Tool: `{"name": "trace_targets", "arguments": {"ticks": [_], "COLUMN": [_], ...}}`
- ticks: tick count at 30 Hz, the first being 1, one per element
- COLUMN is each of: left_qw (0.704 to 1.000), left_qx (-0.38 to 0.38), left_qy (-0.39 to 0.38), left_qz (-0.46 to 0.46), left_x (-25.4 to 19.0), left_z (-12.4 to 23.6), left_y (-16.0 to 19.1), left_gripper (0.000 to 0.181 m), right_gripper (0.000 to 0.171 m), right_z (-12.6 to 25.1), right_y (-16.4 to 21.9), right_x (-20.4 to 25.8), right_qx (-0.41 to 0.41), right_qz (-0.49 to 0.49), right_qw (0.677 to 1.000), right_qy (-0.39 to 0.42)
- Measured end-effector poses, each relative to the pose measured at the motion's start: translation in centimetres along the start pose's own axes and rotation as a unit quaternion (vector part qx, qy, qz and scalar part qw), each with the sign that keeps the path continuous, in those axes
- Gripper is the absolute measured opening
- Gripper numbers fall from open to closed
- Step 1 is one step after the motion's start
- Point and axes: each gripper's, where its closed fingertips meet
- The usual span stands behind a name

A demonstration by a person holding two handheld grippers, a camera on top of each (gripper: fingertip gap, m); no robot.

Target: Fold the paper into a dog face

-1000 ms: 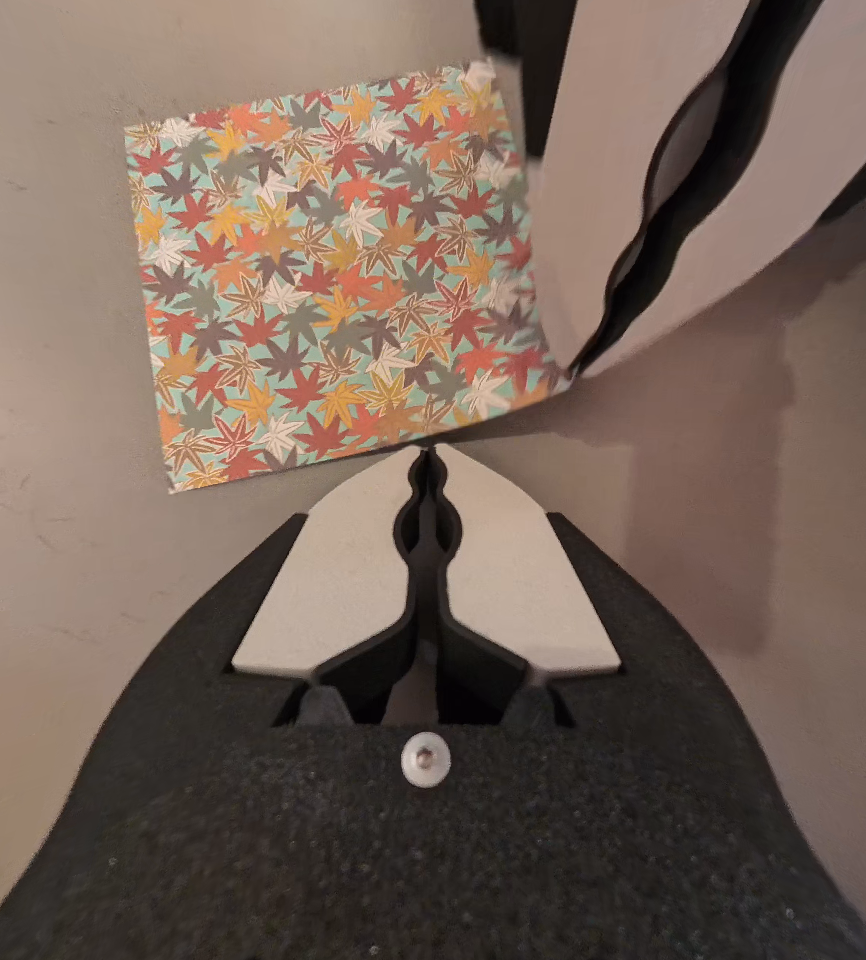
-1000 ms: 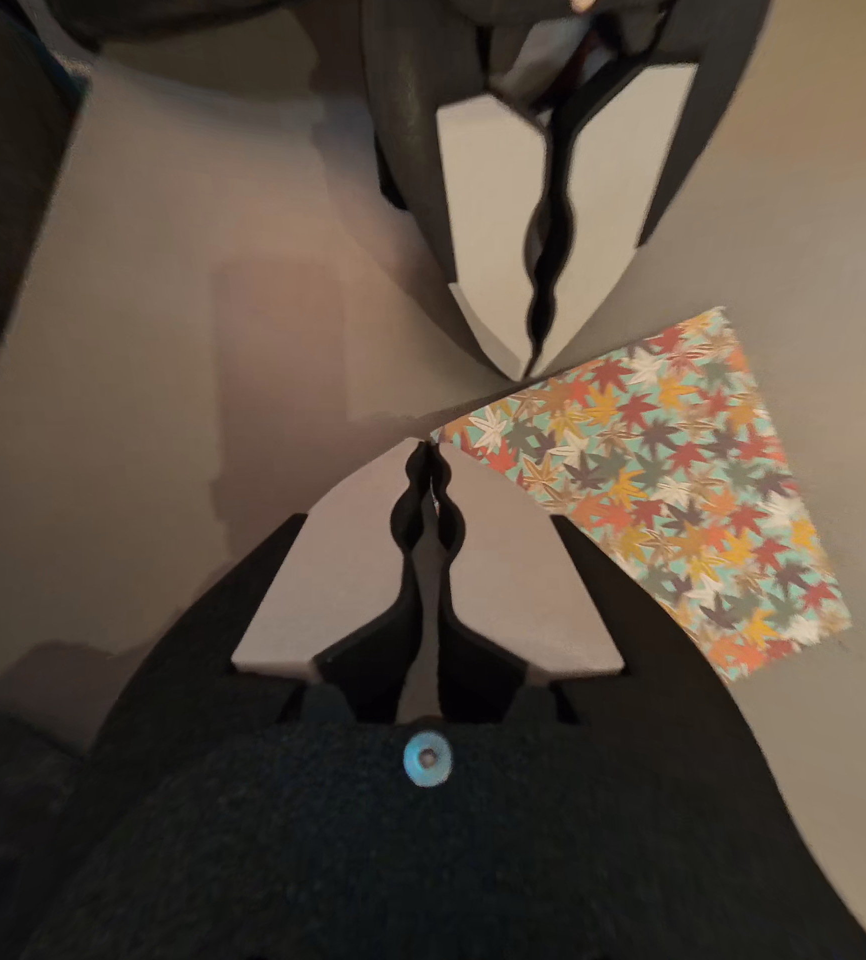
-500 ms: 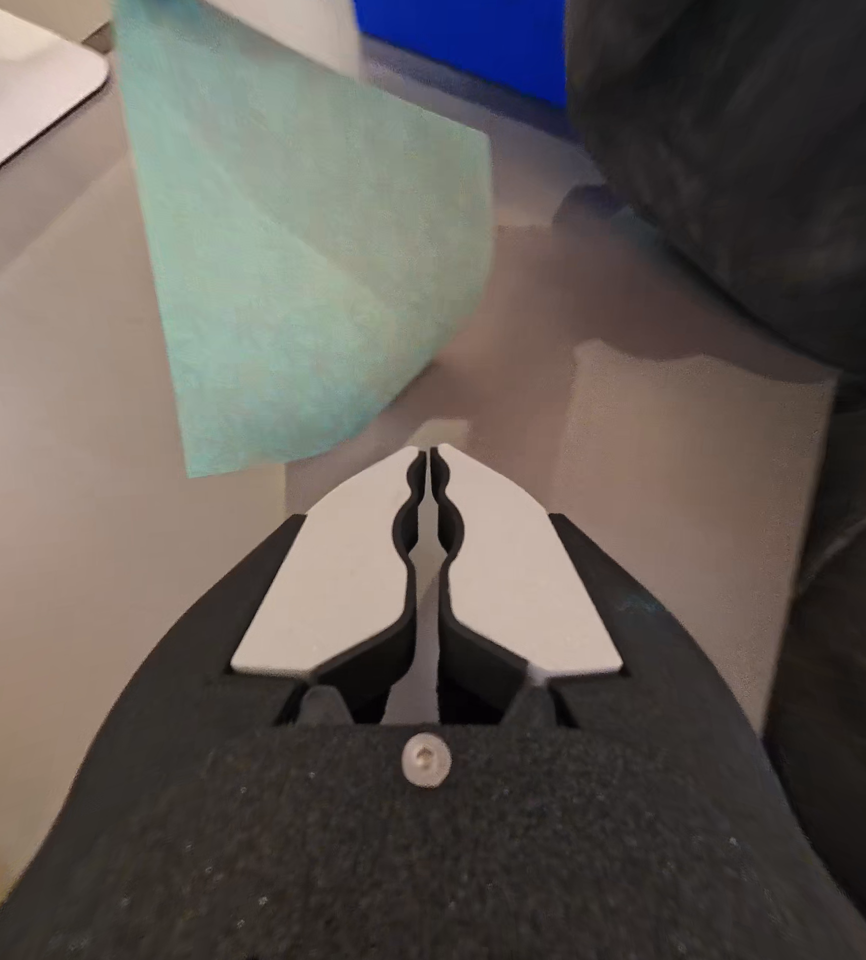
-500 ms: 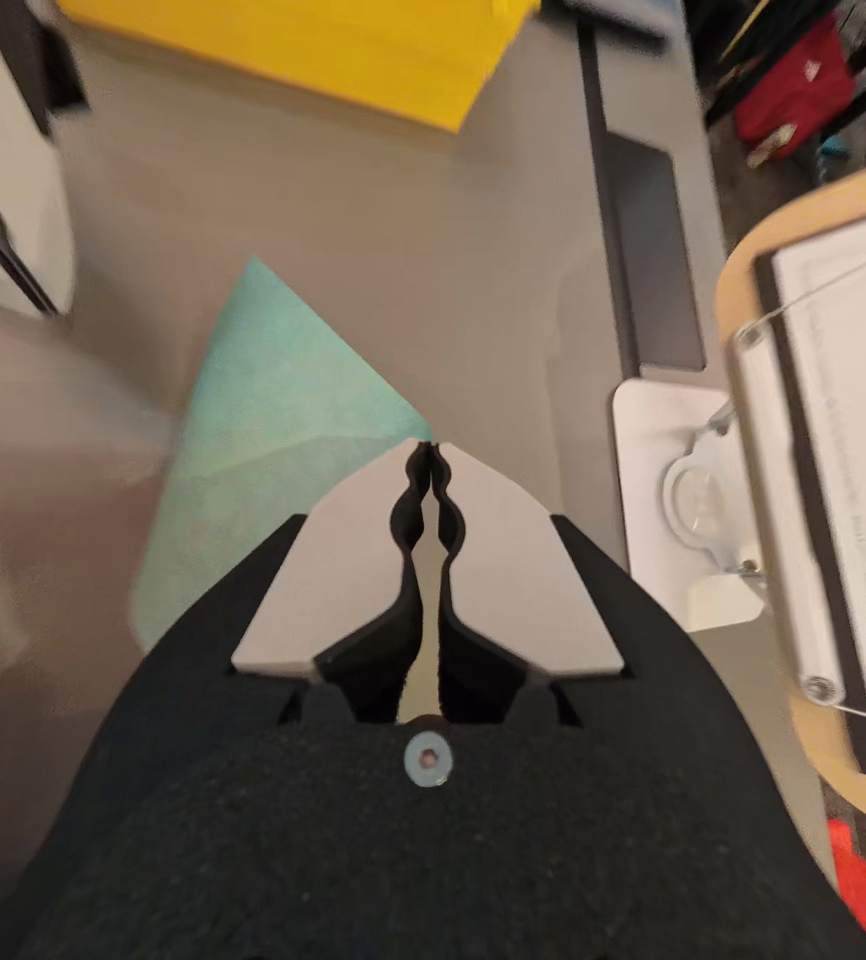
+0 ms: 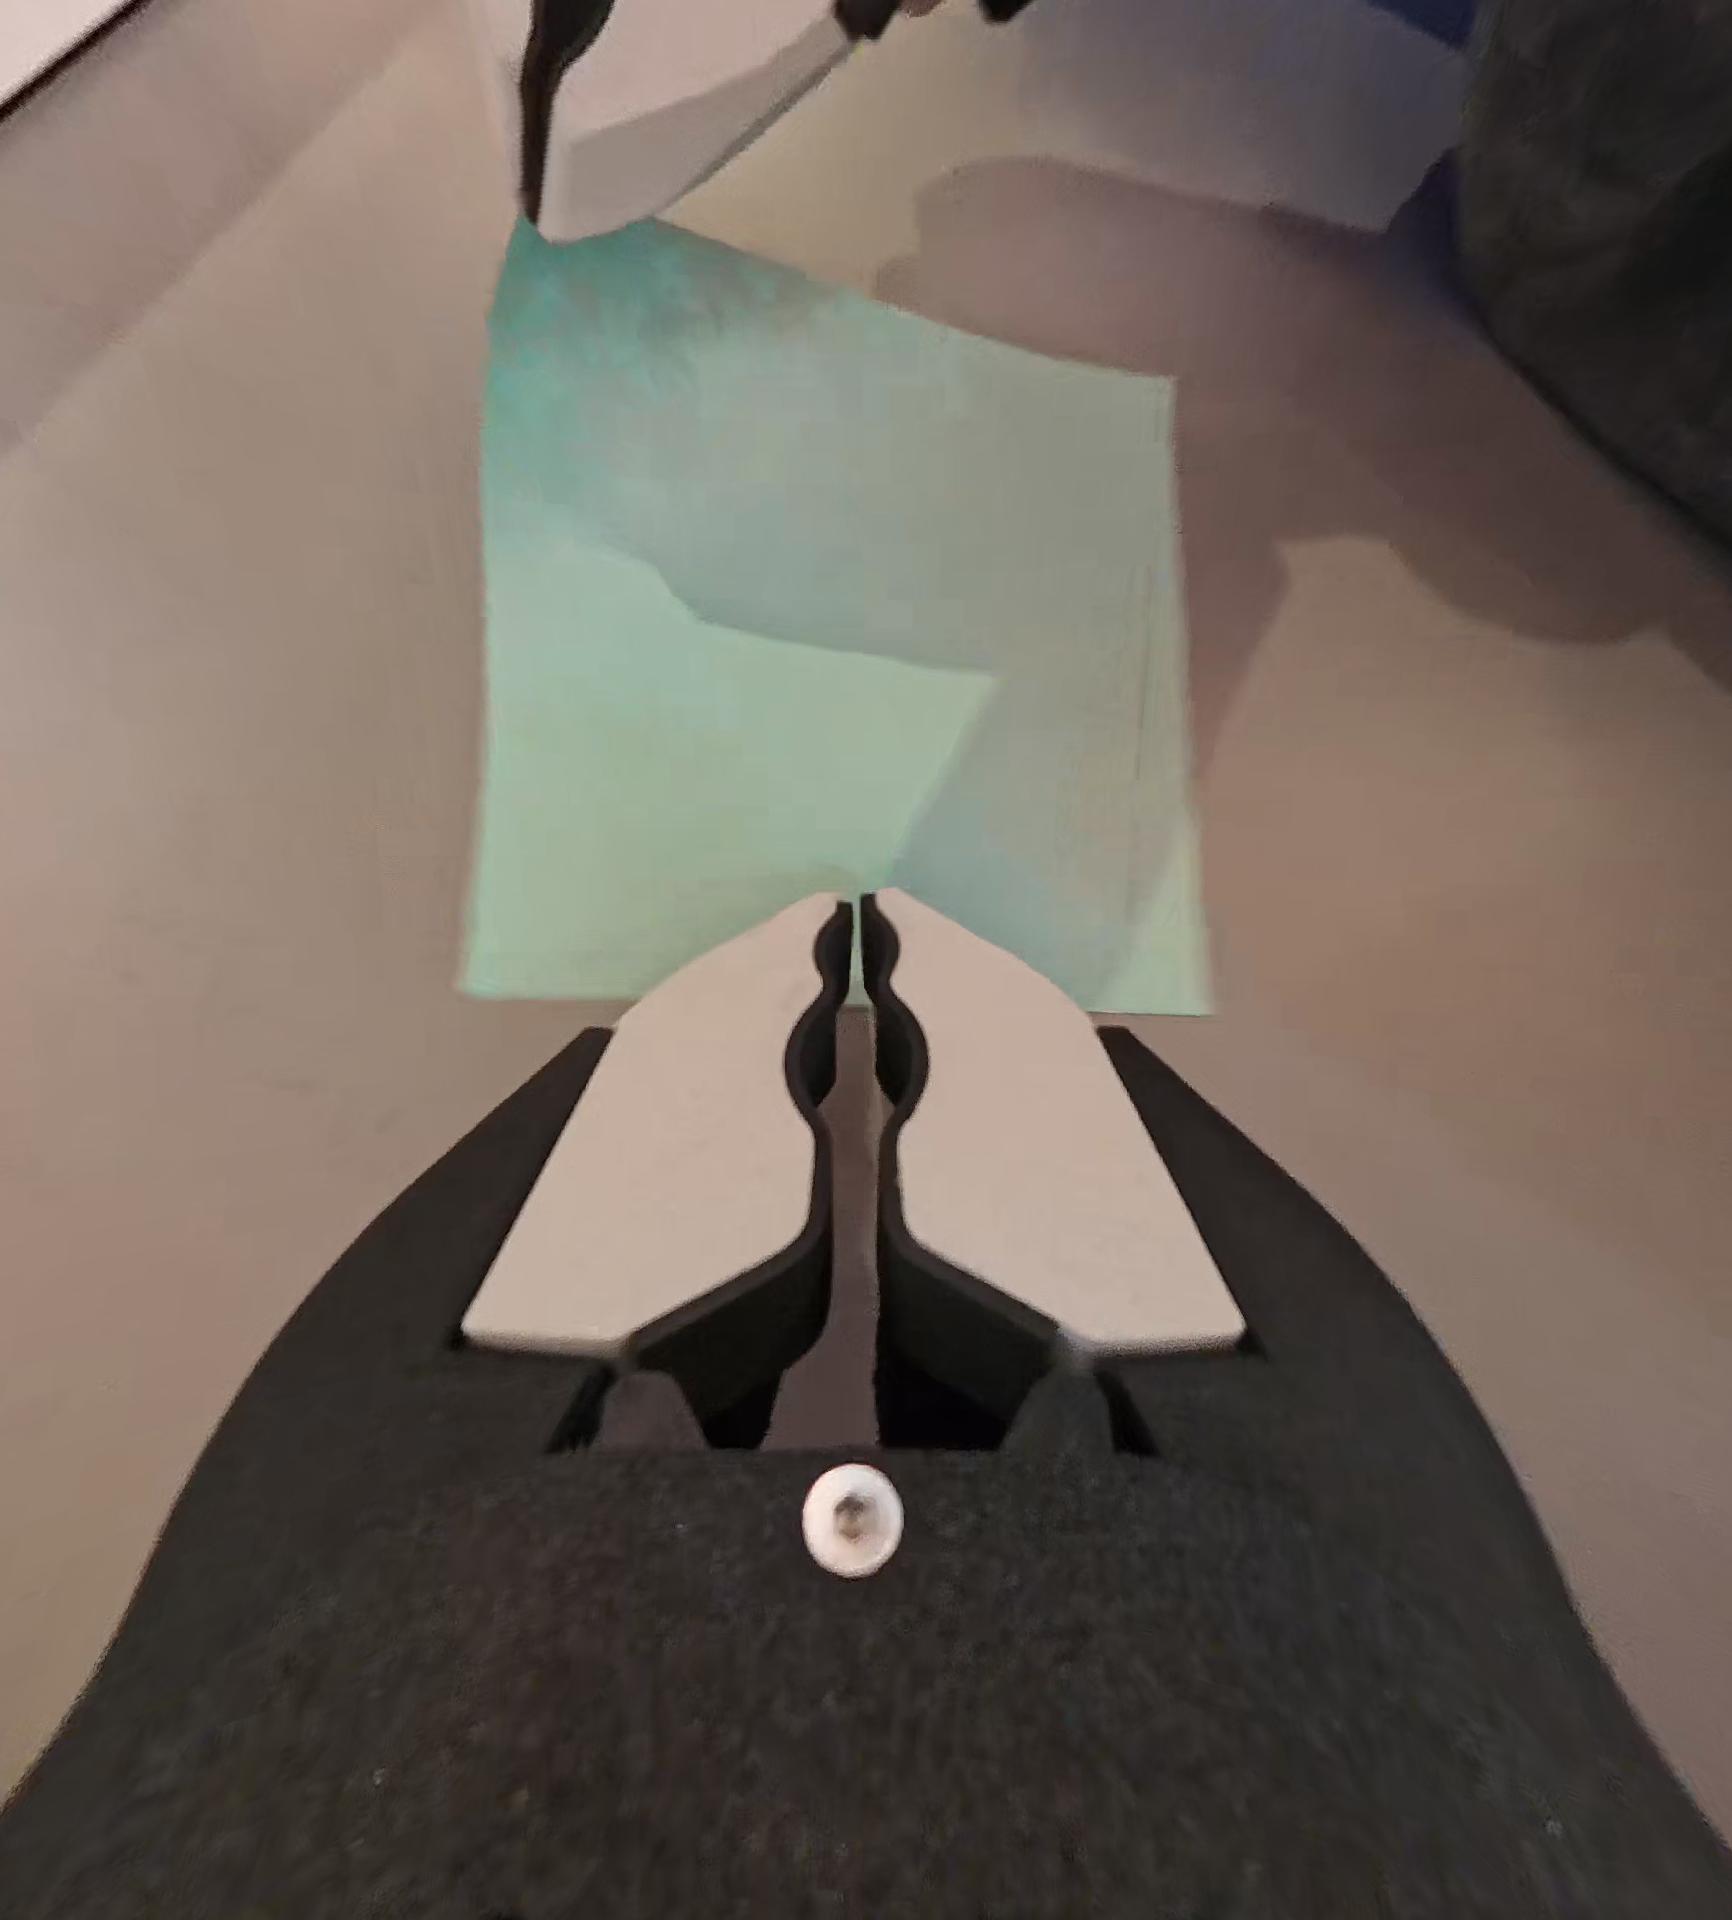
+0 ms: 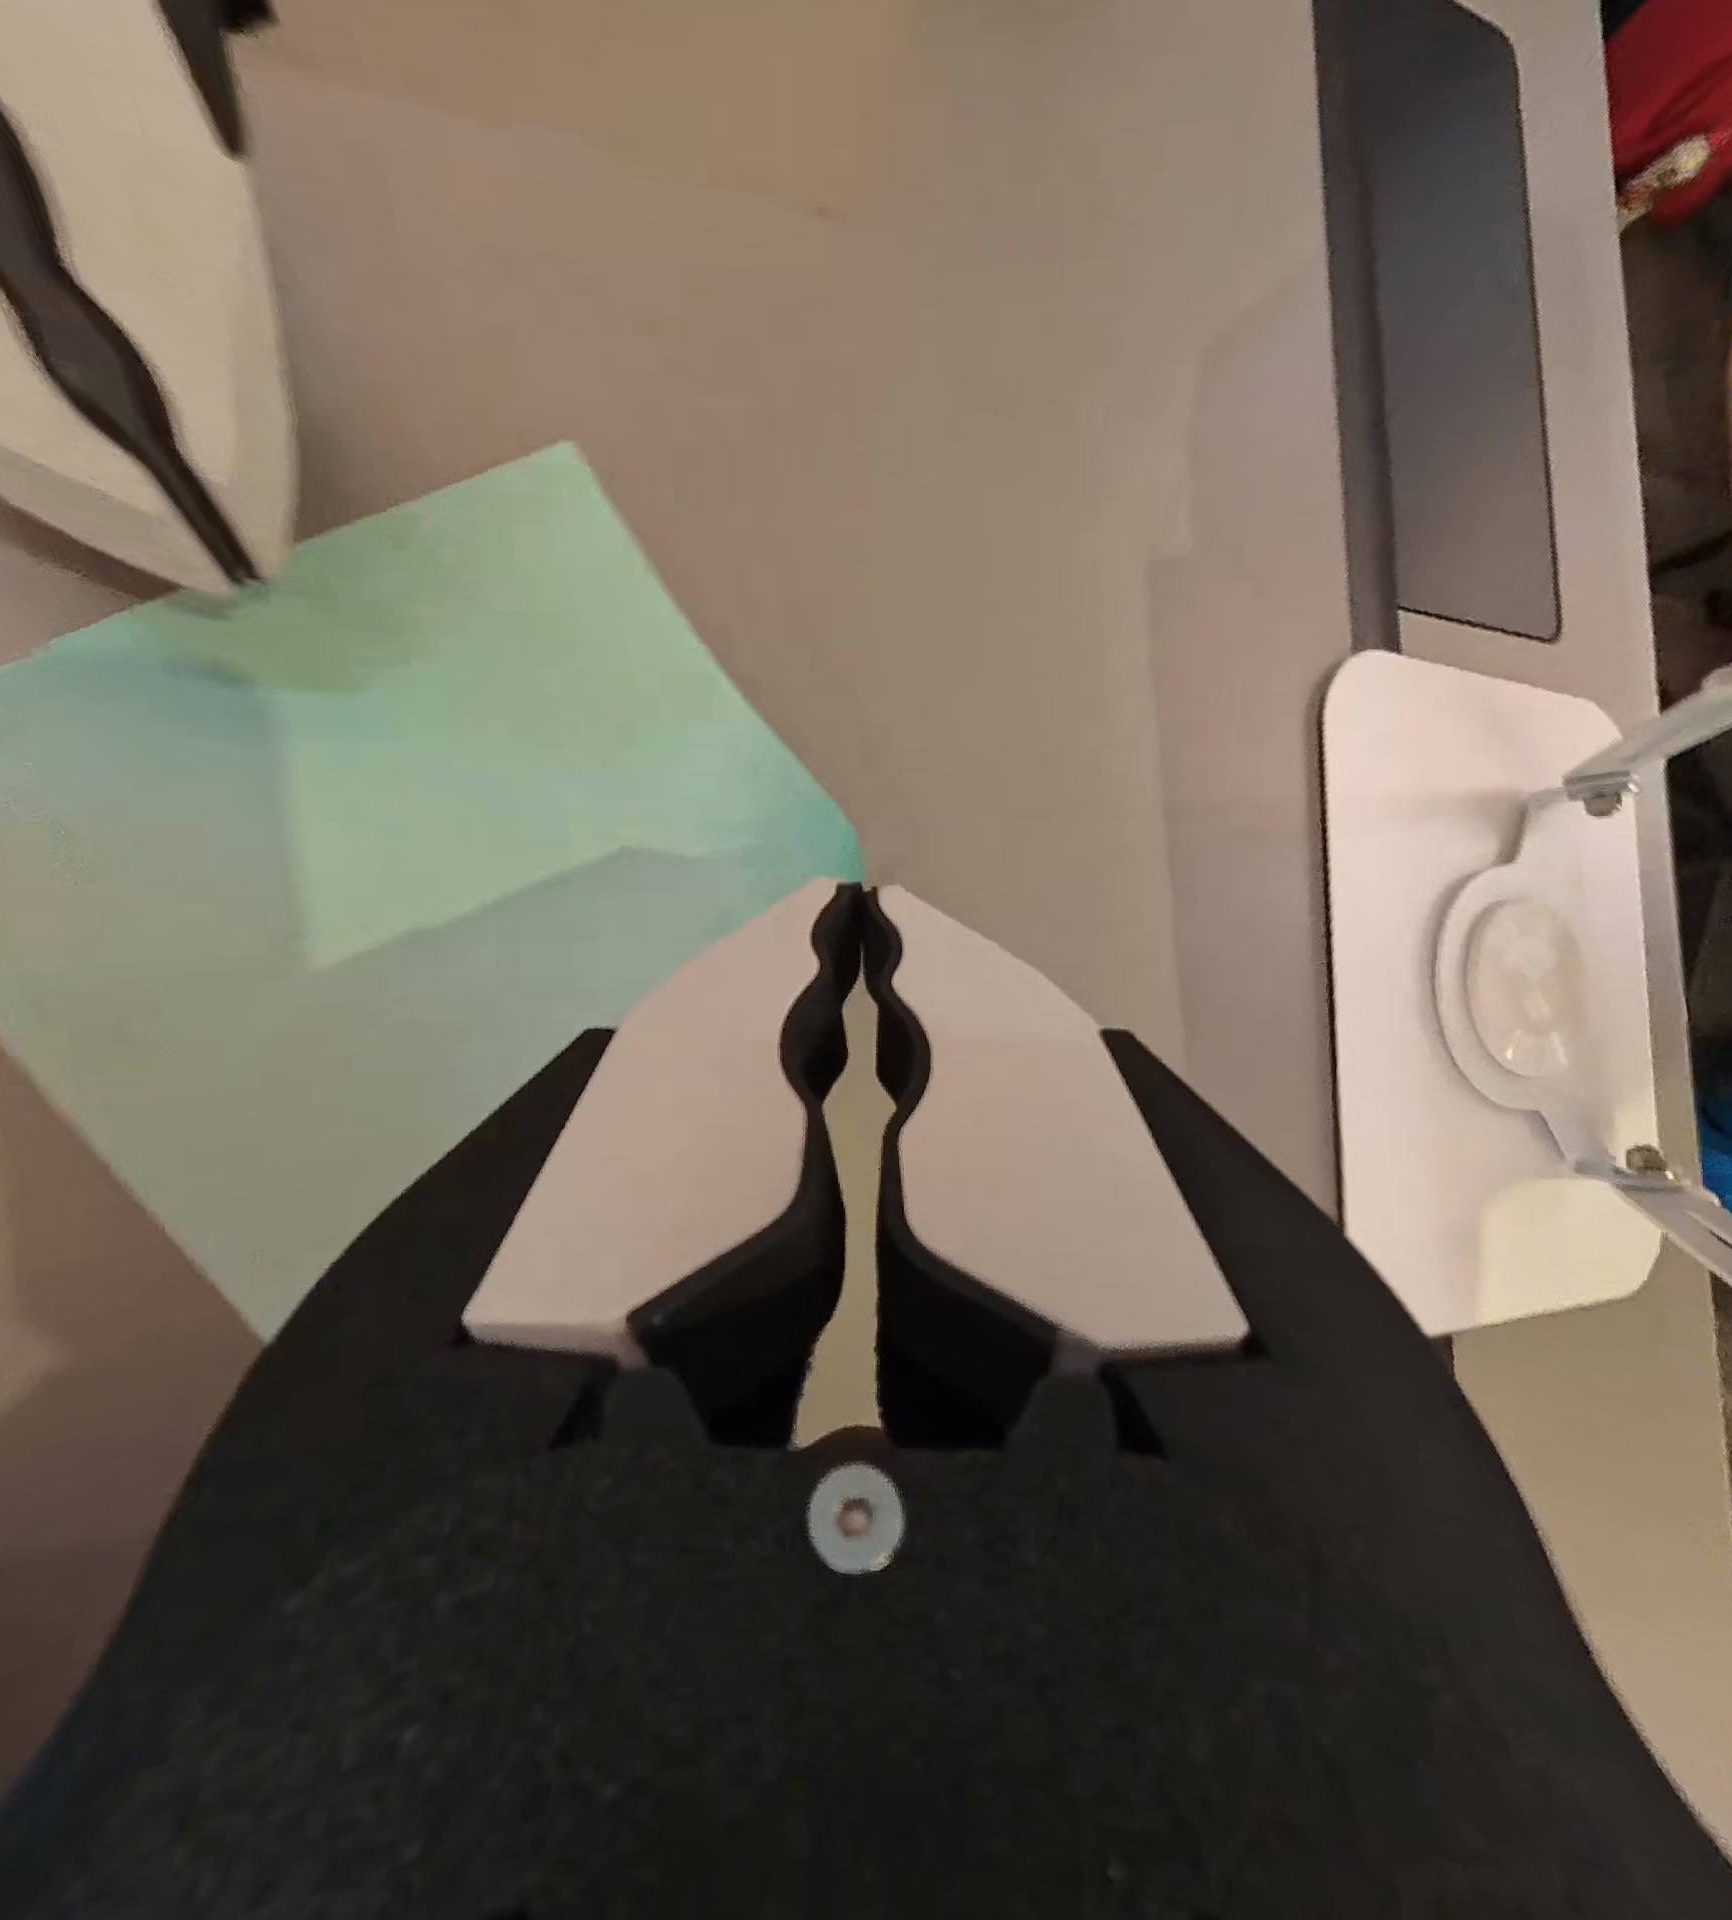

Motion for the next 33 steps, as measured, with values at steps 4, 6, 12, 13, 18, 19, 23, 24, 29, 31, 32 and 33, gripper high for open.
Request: {"name": "trace_targets", "arguments": {"ticks": [4, 6, 12, 13, 18, 19, 23, 24, 29, 31, 32, 33], "left_qw": [1.000, 0.999, 0.999, 0.999, 0.998, 0.997, 0.998, 0.998, 0.999, 0.999, 0.999, 0.999], "left_qx": [0.003, 0.001, 0.023, 0.021, 0.022, 0.029, 0.027, 0.028, 0.030, 0.029, 0.029, 0.030], "left_qy": [0.004, 0.024, 0.039, 0.036, 0.063, 0.061, 0.057, 0.055, 0.037, 0.033, 0.031, 0.029], "left_qz": [0.019, 0.029, -0.001, -0.004, -0.023, -0.026, -0.011, -0.009, -0.013, -0.012, -0.012, -0.012], "left_x": [0.6, 0.3, -0.9, -1.1, -3.0, -3.0, -2.8, -2.8, -2.8, -2.7, -2.7, -2.7], "left_z": [-0.4, -0.3, -0.7, -0.5, 0.0, -0.2, -0.5, -0.5, -0.5, -0.5, -0.5, -0.5], "left_y": [0.2, 0.5, 2.2, 2.1, 2.2, 2.6, 2.9, 2.9, 2.9, 2.9, 2.9, 2.9], "left_gripper": [0.000, 0.000, 0.000, 0.000, 0.000, 0.000, 0.000, 0.000, 0.000, 0.000, 0.000, 0.000], "right_gripper": [0.000, 0.000, 0.000, 0.000, 0.000, 0.000, 0.000, 0.000, 0.000, 0.000, 0.000, 0.000], "right_z": [0.0, -0.1, -0.5, -0.6, -0.5, -0.5, 0.1, 0.4, 2.3, 2.7, 2.7, 2.6], "right_y": [-1.5, -1.7, -1.9, -1.6, -0.9, -1.0, -1.6, -1.9, -2.5, -2.0, -1.6, -1.1], "right_x": [2.0, 2.6, 4.0, 4.1, 4.1, 4.2, 4.9, 5.1, 8.3, 9.9, 10.9, 11.8], "right_qx": [-0.032, -0.024, -0.014, -0.007, 0.009, 0.006, -0.002, -0.008, -0.026, -0.019, -0.013, -0.005], "right_qz": [0.029, 0.043, 0.055, 0.052, 0.037, 0.036, 0.048, 0.053, 0.067, 0.067, 0.064, 0.060], "right_qw": [0.999, 0.998, 0.998, 0.999, 0.999, 0.999, 0.999, 0.998, 0.997, 0.997, 0.997, 0.997], "right_qy": [-0.032, -0.030, -0.017, -0.012, 0.010, 0.010, 0.011, 0.013, -0.012, -0.026, -0.038, -0.048]}}
Point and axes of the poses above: each gripper's, where its closed fingertips meet, z back along the fingers, y out of its underside, x = y × z across the jaws, and after that the axes turned 4 degrees about y, right-handed
